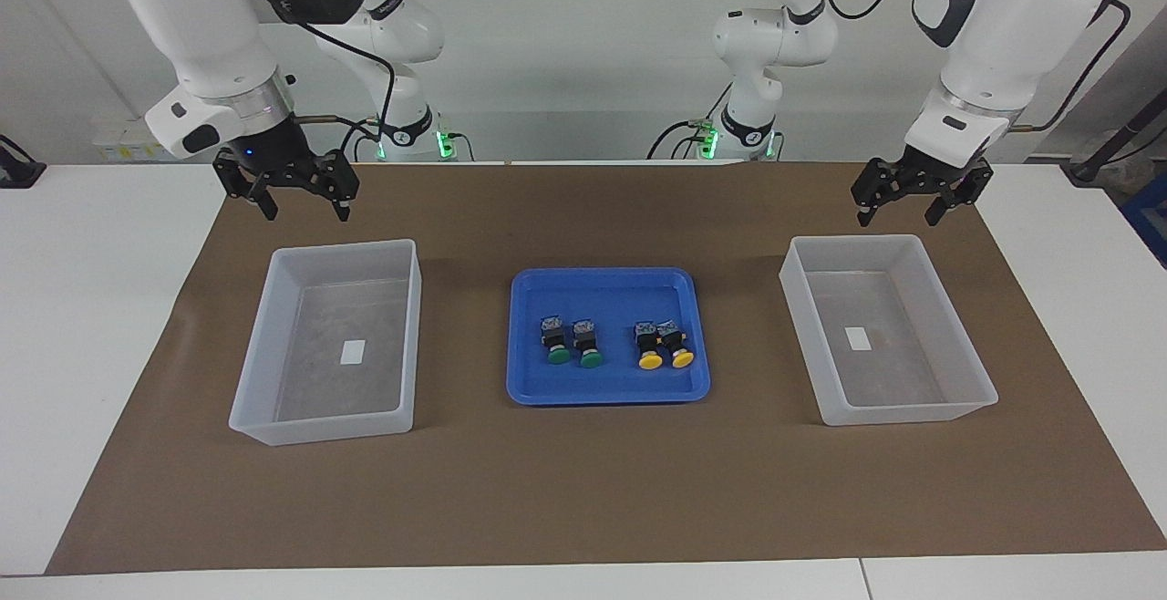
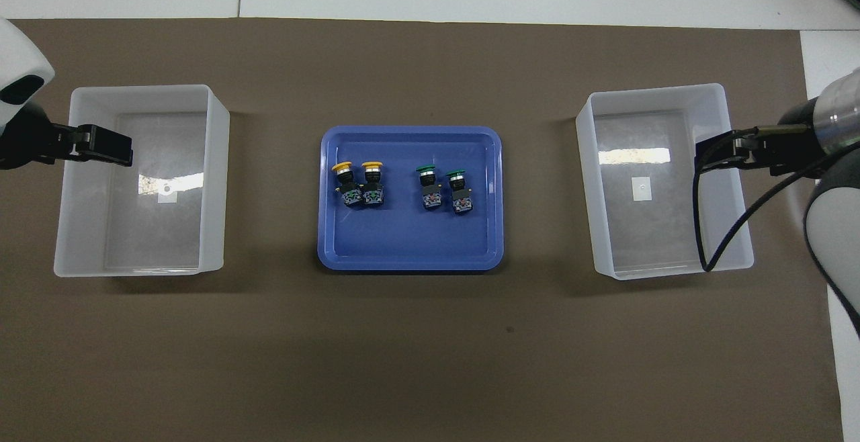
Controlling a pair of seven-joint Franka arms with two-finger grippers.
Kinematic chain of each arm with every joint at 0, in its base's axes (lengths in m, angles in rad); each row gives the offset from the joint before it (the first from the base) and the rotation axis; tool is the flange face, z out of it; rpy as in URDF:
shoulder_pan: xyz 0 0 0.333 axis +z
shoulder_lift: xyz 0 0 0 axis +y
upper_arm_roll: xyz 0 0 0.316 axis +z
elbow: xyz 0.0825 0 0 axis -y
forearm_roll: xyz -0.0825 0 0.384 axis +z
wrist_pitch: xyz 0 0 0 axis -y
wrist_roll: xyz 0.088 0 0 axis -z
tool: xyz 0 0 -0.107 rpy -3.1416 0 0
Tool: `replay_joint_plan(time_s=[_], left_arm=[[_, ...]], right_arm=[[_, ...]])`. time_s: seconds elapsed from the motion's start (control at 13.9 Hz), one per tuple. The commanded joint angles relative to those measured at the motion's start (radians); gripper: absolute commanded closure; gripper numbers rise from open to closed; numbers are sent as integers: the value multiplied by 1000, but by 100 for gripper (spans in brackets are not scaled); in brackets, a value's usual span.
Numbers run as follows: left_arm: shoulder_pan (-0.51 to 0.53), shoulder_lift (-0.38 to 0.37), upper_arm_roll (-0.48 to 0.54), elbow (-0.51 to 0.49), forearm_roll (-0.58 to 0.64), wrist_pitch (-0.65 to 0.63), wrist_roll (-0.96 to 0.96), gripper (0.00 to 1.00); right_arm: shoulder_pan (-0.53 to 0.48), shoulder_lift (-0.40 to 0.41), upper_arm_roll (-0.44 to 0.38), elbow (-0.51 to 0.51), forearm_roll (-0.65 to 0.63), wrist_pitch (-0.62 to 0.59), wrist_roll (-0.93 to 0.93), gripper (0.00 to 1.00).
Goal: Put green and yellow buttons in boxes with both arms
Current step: 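Move both grippers from the boxes toward the blue tray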
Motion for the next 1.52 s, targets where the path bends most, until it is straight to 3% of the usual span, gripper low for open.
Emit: replay_joint_plan(time_s=[0.0,0.65,1.01,1.44], left_arm=[[-11,-26,0,-18,14,10,-9,0],[-17,-34,-10,-25,11,-12,-44,0],[-122,-17,-18,-36,6,10,-89,0],[-207,99,-18,-113,5,207,-283,0]], right_arm=[[-4,-34,2,-41,-13,8,-29,0],[-6,-32,2,-40,-13,23,-26,0],[-7,-29,2,-36,2,29,-30,0],[2,-34,2,-59,4,90,-23,0]])
